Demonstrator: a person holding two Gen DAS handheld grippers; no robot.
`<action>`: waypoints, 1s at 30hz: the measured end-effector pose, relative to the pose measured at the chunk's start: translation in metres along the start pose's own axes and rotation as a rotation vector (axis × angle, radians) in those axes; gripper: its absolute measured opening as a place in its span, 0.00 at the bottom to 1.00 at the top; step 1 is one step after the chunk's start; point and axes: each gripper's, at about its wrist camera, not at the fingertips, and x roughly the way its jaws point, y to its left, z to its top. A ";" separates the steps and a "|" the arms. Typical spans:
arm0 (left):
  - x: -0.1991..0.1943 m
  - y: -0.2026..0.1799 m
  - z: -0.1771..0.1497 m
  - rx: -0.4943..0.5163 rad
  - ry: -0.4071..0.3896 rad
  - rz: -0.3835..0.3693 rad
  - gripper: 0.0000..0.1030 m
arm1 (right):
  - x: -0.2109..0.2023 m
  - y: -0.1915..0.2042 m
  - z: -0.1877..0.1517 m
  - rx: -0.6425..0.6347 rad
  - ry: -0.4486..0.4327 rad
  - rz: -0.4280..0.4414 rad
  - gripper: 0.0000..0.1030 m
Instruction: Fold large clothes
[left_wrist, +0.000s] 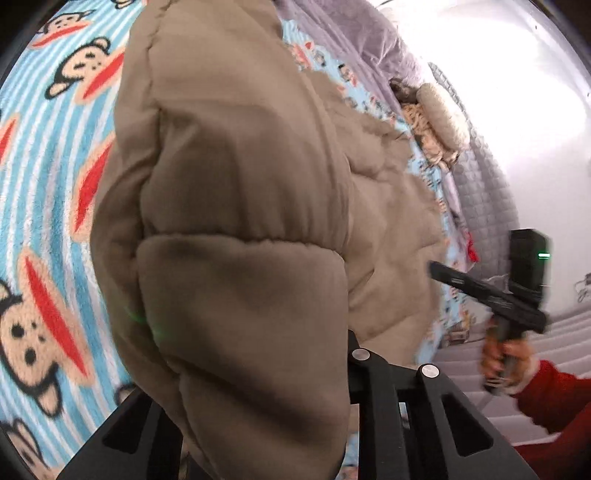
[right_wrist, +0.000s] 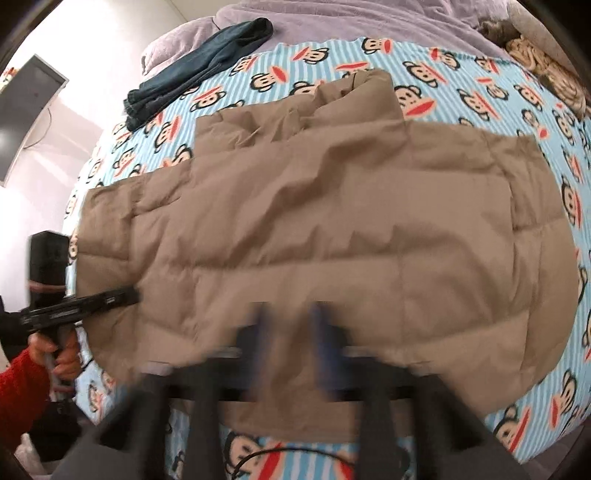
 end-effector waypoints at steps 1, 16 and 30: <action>-0.005 -0.006 -0.001 -0.006 -0.007 -0.013 0.24 | 0.005 -0.001 0.004 -0.014 -0.006 -0.004 0.15; 0.027 -0.229 0.023 0.124 -0.019 0.057 0.24 | 0.073 -0.070 0.035 0.218 0.041 0.299 0.10; 0.127 -0.326 0.019 0.264 0.100 0.292 0.27 | 0.028 -0.158 0.021 0.375 0.088 0.491 0.09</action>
